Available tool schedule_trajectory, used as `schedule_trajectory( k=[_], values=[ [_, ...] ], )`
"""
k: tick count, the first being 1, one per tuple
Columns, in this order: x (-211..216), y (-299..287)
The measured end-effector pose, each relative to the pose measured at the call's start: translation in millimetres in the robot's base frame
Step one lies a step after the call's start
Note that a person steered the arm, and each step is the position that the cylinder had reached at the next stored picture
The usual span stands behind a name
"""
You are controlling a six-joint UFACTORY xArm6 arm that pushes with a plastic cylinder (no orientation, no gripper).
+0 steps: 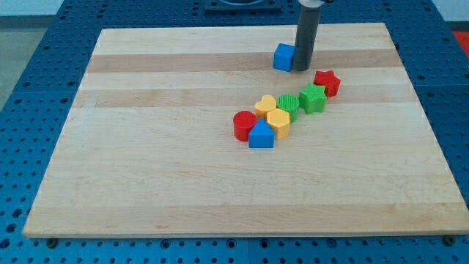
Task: Move the red star parallel to the green star
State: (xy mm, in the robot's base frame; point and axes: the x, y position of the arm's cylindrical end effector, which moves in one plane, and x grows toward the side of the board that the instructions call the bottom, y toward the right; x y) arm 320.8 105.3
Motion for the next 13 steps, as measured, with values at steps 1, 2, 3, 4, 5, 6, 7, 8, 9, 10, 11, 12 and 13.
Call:
schedule_trajectory(
  k=[1,2,3,4,5,6,7,8,9,10,11,12,13],
  values=[
    [13.1,0.0],
    [17.8,0.0],
    [35.9,0.0],
    [45.7,5.8],
    [45.8,31.5],
    [45.8,52.3],
    [42.7,58.9],
    [29.2,59.1],
    [26.0,74.0],
    [26.0,92.0],
    [26.1,96.7],
    [36.1,96.7],
    [52.7,96.7]
  ],
)
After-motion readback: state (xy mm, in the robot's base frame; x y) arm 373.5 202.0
